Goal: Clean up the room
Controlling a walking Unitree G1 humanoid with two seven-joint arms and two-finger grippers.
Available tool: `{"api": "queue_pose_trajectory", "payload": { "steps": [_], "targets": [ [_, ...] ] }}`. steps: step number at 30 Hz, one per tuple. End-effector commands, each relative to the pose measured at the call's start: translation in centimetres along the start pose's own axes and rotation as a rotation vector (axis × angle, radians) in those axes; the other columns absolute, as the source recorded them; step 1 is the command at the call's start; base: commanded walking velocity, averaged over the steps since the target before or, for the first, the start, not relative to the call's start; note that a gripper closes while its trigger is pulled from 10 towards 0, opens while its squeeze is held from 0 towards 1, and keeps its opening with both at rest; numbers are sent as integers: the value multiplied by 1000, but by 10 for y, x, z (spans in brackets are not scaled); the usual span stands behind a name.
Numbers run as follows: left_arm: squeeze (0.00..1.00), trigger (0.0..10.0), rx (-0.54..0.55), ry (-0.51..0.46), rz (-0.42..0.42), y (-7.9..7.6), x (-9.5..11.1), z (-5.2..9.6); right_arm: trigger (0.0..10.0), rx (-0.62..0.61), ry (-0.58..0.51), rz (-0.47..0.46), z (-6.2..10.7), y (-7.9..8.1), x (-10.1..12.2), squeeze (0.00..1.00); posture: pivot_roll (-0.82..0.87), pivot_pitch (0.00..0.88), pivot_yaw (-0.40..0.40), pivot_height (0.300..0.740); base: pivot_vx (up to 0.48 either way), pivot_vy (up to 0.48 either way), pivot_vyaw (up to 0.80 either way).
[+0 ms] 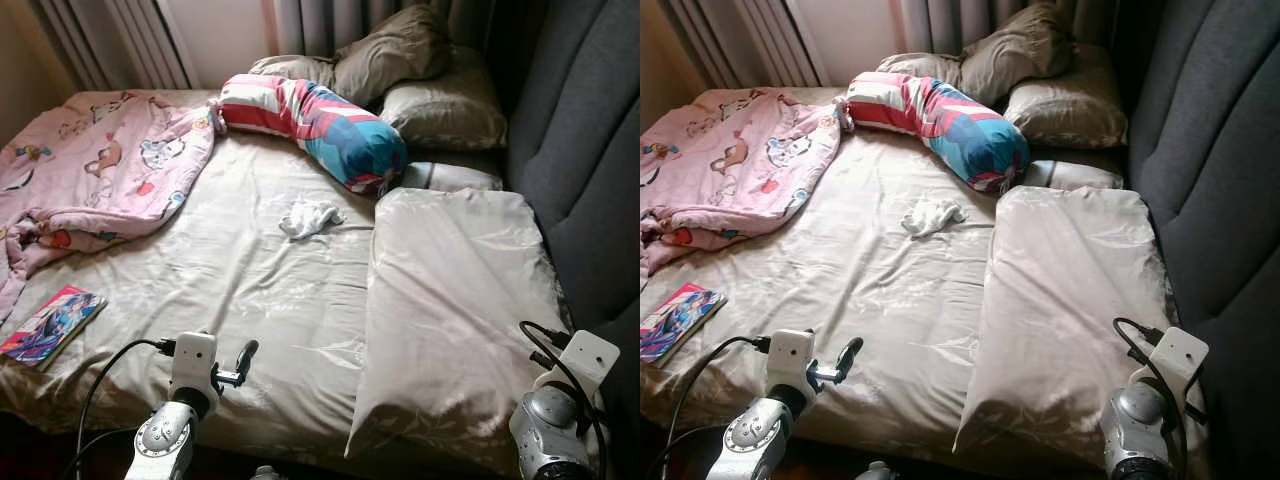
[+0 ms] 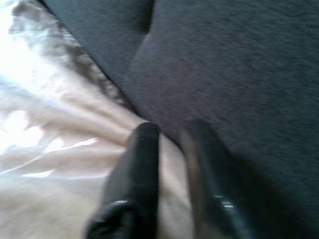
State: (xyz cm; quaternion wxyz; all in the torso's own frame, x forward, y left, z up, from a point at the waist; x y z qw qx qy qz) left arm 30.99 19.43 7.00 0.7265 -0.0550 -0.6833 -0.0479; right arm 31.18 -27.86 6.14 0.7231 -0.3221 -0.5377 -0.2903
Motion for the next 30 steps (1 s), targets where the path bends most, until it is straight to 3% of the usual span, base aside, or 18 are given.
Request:
{"api": "queue_pose_trajectory", "payload": {
  "steps": [1, 3, 4, 5, 6, 8, 12, 14, 19, 30],
  "targets": [
    [0, 10000, -3, 19, -24, 1, -5, 3, 10000, -6, -37, -2, 0, -1, 5, 1000, -12, 207, 73, 653, 0, 0, 0],
    [0, 10000, -4, 18, -24, 0, -5, 3, 10000, 9, -58, -8, 1, 0, 8, 1000, -12, 207, 73, 653, 0, 0, 0],
    [0, 10000, -5, 18, -22, 0, -6, 3, 10000, 81, -114, -23, 4, 9, 16, 1000, -16, 205, 70, 653, 0, 0, 0],
    [0, 10000, -5, 18, -22, -1, -6, 3, 10000, 172, -164, -42, 8, 19, 23, 373, -16, 205, 70, 653, 0, 0, 0],
    [0, 10000, -4, 19, -21, -1, -6, 3, 10000, 259, -212, -52, 14, 29, 29, 0, -18, 201, 69, 653, 0, 0, 0],
    [0, 10000, -2, 18, -18, -1, -6, 2, 10000, 457, -298, -72, 32, 50, 37, 0, -19, 199, 66, 653, 0, 0, 0],
    [0, 10000, 1, 17, -12, -1, -6, 2, 10000, 571, -283, -129, 43, 59, 33, 0, -17, 197, 64, 653, 0, 0, 0],
    [0, 10000, 5, 18, -5, -2, -7, 2, 10000, 638, -237, -127, 48, 62, 21, 0, -18, 194, 58, 653, 0, 0, 0],
    [0, 10000, 35, 29, 28, -2, -13, 4, 10000, 813, -161, 70, 60, 72, -11, 0, -22, 188, 44, 668, 0, 0, 0],
    [0, 10000, 109, 47, 97, 6, -20, 4, 10000, 858, -96, 73, 63, 69, -29, 0, -31, 171, 34, 728, 0, 0, 0]
  ]
}}
Point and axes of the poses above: a point about 5 cm out from each wrist's last joint towards the gripper, its own z axis pointing back from the gripper into the wrist, its own x axis along the axis of the wrist's last joint, y = z × x, the point moved 1 cm from there along -z, pointing out of the wrist towards the gripper, and after that the axes turned 5 degrees about z, right-handed, at the moved point
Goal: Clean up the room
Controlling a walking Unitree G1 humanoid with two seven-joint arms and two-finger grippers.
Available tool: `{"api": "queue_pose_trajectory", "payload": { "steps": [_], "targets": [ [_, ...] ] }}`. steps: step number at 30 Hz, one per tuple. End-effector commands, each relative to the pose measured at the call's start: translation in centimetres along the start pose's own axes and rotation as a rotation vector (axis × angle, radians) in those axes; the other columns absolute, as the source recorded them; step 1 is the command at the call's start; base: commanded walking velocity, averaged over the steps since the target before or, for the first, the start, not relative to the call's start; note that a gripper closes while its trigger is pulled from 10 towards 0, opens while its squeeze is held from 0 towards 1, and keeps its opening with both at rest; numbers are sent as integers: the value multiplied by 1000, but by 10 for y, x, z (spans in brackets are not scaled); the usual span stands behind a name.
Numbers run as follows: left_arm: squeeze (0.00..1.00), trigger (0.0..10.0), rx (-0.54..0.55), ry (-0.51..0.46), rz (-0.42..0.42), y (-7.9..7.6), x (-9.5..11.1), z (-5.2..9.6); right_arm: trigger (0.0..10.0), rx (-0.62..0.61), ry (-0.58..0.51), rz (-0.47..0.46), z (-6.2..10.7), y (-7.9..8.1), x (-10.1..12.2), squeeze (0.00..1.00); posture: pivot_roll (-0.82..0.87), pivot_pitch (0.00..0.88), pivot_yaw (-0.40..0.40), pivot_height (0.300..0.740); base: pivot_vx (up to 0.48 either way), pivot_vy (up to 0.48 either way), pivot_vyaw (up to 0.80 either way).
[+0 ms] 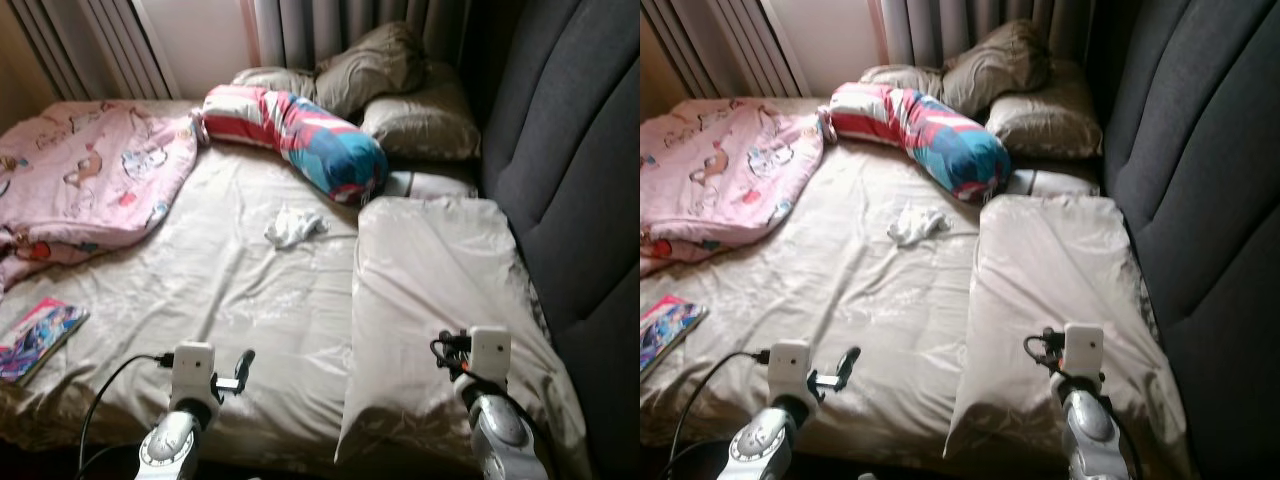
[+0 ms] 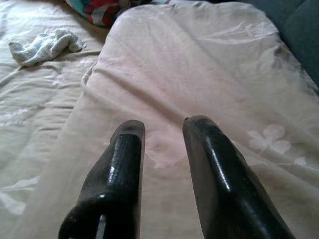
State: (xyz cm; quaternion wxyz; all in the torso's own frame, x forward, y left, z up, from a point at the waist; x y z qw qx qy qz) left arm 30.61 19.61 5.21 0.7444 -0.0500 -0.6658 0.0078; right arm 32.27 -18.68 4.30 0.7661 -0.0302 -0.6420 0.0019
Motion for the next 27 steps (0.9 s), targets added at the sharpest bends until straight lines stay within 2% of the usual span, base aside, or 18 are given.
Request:
{"api": "queue_pose_trajectory", "payload": {
  "steps": [1, 9, 15, 21, 22, 23, 24, 27],
  "targets": [
    [0, 10000, 43, 14, 34, 7, -5, 1, 10000, 7, 55, -12, 4, 3, -14, 0, -28, 160, 31, 738, 0, 0, 0],
    [0, 10000, 119, 94, 91, 19, -25, 8, 10000, 19, 153, -11, 15, 3, -40, 0, -25, 133, 24, 740, 0, 0, 0],
    [0, 10000, 178, 223, 138, 29, -52, 19, 10000, 21, 230, -18, 26, 0, -60, 0, -22, 101, 16, 740, 0, 0, 0],
    [0, 10000, 218, 424, 166, 32, -89, 41, 10000, -40, 322, -55, 43, -10, -84, 0, -28, 72, 13, 740, 0, 0, 0],
    [0, 10000, 227, 478, 152, 33, -98, 49, 10000, -52, 354, -64, 49, -11, -91, 0, -30, 65, 13, 740, 0, 0, 0],
    [0, 10000, 227, 478, 152, 33, -98, 49, 10000, -52, 354, -64, 49, -11, -91, 0, -30, 65, 13, 740, 0, 0, 0],
    [0, 10000, 235, 545, 127, 32, -109, 59, 10000, -59, 391, -57, 56, -11, -100, 0, -29, 62, 14, 740, 0, 0, 0],
    [0, 10000, 243, 641, 80, 32, -124, 74, 10000, -80, 400, -61, 60, -10, -104, 0, -35, 57, 20, 740, 0, 0, 0]
  ]
}}
Point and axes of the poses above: a point about 5 cm out from each wrist's last joint towards the gripper, its own z axis pointing back from the gripper into the wrist, its own x axis along the axis of the wrist's last joint, y = z × x, the point moved 1 cm from there along -z, pointing out of the wrist towards the gripper, and after that the axes turned 5 degrees about z, right-handed, at the moved point
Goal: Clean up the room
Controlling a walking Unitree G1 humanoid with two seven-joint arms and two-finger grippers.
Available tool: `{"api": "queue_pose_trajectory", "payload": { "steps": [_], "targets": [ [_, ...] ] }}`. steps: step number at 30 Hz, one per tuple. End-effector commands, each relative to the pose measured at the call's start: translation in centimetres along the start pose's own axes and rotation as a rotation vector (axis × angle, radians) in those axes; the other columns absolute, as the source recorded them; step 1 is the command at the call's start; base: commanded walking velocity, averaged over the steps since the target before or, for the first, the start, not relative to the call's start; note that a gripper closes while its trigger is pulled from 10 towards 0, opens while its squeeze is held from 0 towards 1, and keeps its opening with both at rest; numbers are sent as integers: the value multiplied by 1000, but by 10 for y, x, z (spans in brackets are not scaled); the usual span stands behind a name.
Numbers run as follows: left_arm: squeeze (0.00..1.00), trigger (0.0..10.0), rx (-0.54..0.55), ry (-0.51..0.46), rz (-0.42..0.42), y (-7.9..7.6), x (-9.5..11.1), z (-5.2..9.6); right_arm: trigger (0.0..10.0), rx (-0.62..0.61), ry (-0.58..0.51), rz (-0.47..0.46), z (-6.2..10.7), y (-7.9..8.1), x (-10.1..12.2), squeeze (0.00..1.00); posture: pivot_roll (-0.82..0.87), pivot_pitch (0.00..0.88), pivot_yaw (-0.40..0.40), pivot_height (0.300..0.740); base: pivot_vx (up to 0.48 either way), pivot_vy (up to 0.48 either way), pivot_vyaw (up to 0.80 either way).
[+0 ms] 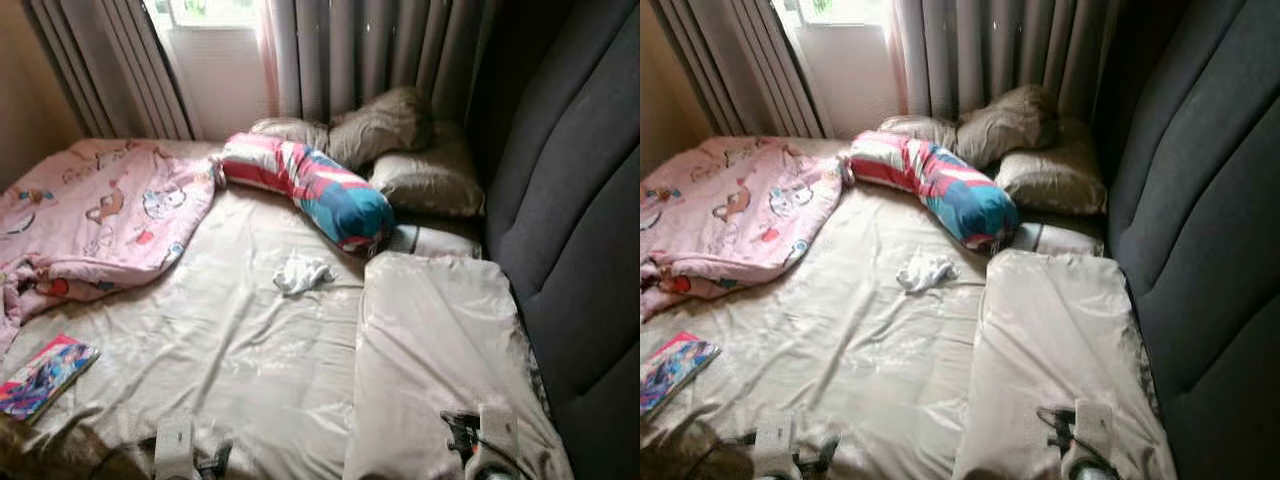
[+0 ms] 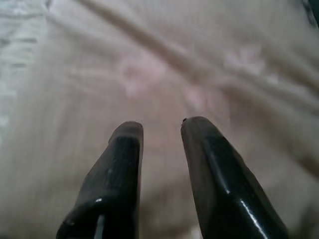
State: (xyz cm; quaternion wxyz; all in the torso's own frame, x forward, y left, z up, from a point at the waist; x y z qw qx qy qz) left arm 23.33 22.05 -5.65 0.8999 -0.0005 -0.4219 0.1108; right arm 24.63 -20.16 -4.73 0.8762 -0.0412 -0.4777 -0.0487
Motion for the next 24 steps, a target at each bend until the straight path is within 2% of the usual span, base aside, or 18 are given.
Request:
{"api": "queue_pose_trajectory", "payload": {
  "steps": [1, 7, 10, 21, 24],
  "targets": [
    [0, 10000, 29, 92, -48, 6, -20, 5, 10000, -4, -3, -27, 1, 4, -2, 0, -45, 56, 23, 740, 0, 0, 0],
    [0, 10000, 4, 120, -96, 1, -25, 5, 10000, 29, 64, -15, 6, 12, -19, 0, -42, 64, 24, 740, 0, 0, 0],
    [0, 10000, -5, 113, -102, -3, -24, 4, 10000, 50, 93, 20, 8, 15, -25, 0, -42, 83, 23, 740, 0, 0, 0],
    [0, 10000, 1, 141, -111, -3, -28, 5, 10000, 48, 92, -3, 8, 18, -25, 0, -38, 101, 29, 740, 0, 0, 0],
    [0, 10000, 4, 149, -113, -1, -30, 6, 10000, 53, 89, -3, 8, 19, -24, 0, -38, 106, 31, 740, 0, 386, 0]
  ]
}}
Point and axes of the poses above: a point about 5 cm out from each wrist's last joint towards the gripper, its own z axis pointing back from the gripper into the wrist, its own x axis along the axis of the wrist's last joint, y = z × x, the point moved 1 cm from there along -z, pointing out of the wrist towards the gripper, and after that the axes turned 5 degrees about z, right-handed, at the moved point
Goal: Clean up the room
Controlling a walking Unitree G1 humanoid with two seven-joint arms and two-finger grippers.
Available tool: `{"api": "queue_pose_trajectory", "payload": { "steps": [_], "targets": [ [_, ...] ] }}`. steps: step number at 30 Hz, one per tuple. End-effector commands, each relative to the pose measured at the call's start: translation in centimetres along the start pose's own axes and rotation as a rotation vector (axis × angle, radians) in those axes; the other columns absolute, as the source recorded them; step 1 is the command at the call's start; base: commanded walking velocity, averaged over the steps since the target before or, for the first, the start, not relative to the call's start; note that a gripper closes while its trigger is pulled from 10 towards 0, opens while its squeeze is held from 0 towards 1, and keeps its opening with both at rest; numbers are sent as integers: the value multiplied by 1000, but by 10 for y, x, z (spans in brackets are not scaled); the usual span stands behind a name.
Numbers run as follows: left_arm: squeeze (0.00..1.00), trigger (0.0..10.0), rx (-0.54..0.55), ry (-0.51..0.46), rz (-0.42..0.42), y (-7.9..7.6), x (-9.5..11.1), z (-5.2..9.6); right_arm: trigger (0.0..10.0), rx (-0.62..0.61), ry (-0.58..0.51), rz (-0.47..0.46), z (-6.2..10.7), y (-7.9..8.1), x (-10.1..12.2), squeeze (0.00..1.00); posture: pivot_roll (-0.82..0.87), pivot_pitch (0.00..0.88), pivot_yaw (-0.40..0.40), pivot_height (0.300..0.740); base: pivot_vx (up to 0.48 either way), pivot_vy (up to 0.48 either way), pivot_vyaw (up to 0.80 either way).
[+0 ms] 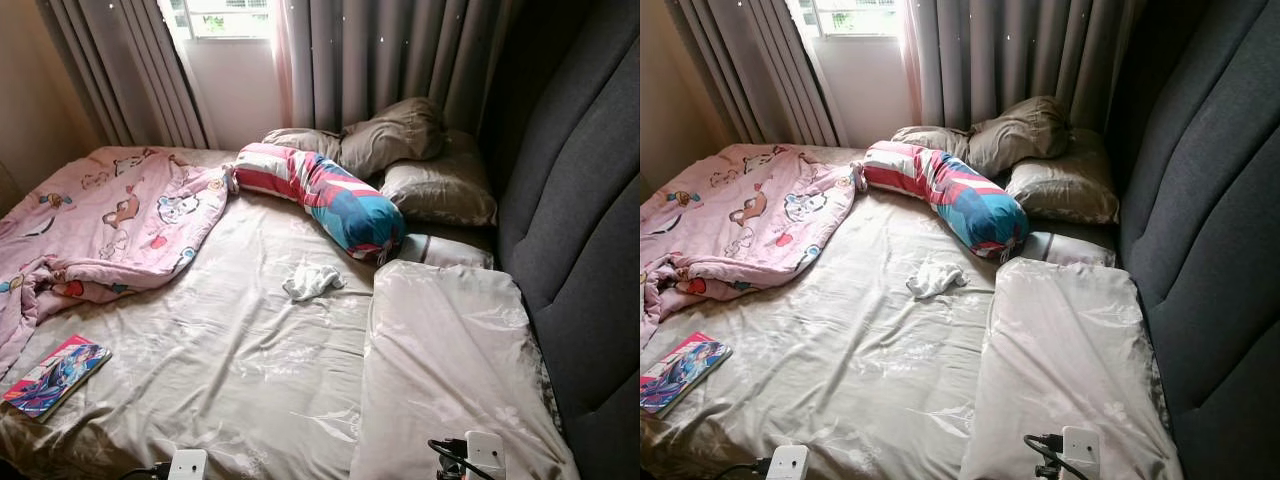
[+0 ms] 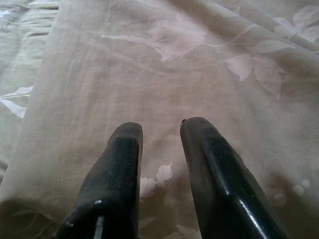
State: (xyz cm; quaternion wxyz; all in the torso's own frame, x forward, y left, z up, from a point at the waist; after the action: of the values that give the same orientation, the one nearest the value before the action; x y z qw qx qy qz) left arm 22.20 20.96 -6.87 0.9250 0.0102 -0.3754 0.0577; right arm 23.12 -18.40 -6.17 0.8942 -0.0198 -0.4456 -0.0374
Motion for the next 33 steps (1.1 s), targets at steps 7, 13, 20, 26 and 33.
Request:
{"api": "queue_pose_trajectory", "payload": {
  "steps": [7, 13, 20, 26, 33],
  "targets": [
    [0, 10000, 23, 61, -3, 8, -17, 4, 10000, 14, 19, -5, 0, 6, -2, 0, -37, 106, 30, 740, 0, 480, 0],
    [0, 10000, 23, 70, -2, 7, -19, 5, 10000, 25, 20, -9, -1, 8, 0, 0, -36, 122, 30, 740, 0, 405, 0],
    [0, 10000, 23, 73, -4, 8, -20, 5, 10000, 28, 17, -8, -2, 9, 2, 0, -37, 130, 32, 740, 0, 367, 0],
    [0, 10000, 23, 76, -6, 8, -21, 5, 10000, 29, 18, -10, -3, 10, 2, 0, -38, 136, 35, 740, 0, 367, 0],
    [0, 10000, 22, 78, -6, 7, -21, 5, 10000, 33, 17, -13, -3, 11, 3, 0, -37, 142, 37, 740, 0, 367, 0]
  ]
}}
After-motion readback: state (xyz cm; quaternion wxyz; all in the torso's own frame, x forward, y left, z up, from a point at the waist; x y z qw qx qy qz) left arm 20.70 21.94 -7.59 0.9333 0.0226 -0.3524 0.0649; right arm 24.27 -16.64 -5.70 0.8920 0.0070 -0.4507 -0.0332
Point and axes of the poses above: a point about 5 cm out from each wrist's last joint towards the gripper, its own z axis pointing back from the gripper into the wrist, its own x axis along the axis of the wrist's last joint, y = z × x, the point moved 1 cm from there along -z, pointing out of the wrist towards the gripper, and after that the axes turned 5 degrees about z, right-handed, at the moved point
